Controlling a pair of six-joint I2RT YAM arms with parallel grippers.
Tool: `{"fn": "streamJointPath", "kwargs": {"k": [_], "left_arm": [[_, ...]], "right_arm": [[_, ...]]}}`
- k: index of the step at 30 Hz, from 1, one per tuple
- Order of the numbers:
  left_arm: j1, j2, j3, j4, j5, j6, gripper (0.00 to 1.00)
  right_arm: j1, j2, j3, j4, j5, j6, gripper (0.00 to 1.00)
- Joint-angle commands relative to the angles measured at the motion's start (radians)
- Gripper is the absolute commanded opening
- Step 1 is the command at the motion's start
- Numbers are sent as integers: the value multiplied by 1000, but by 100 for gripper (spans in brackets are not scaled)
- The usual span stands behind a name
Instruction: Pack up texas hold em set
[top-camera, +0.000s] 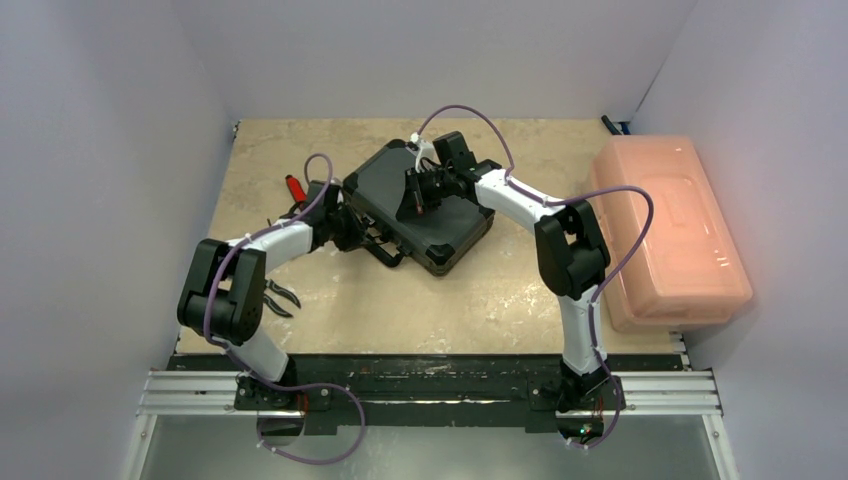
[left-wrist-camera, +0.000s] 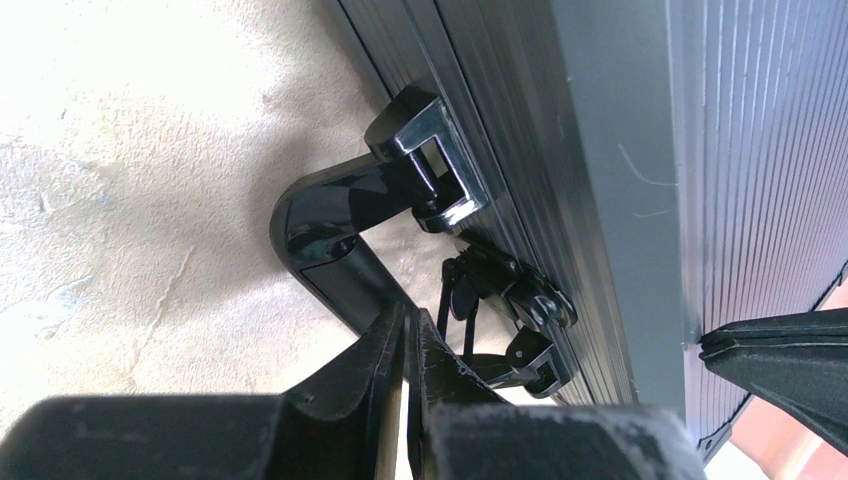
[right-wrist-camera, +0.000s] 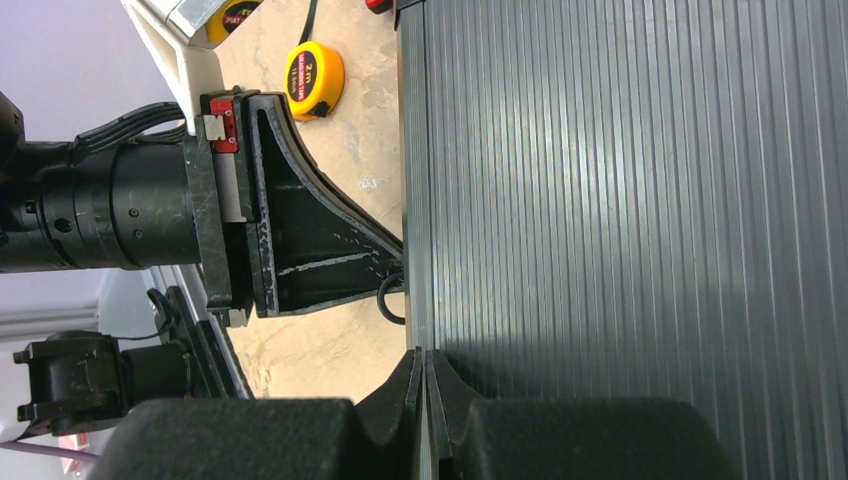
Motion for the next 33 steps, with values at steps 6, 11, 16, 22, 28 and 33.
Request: {"fn": "streamJointPath", "kwargs": {"k": [6,11,16,22,28,33], "left_arm": [[3,14,60,18,26,-13,4],[2,22,72,19,30,-15,4],[-4,34,86,22,35,-23,4],[-11,43,101,20,36,-27,3],[-17,48,113,16,38,-29,3],[-18,48,116,13,36,-29,3]], "right_arm": [[13,43,-56,-164,91,-57,8],[13,44,-59,-162,90,-56,7],[13,42,-66,-160,91,-57,7],[13,38,-73,-158,91,-58,7],[12,38,-76,-155,88,-57,7],[13,40,-77,-153,87,-57,7]]}}
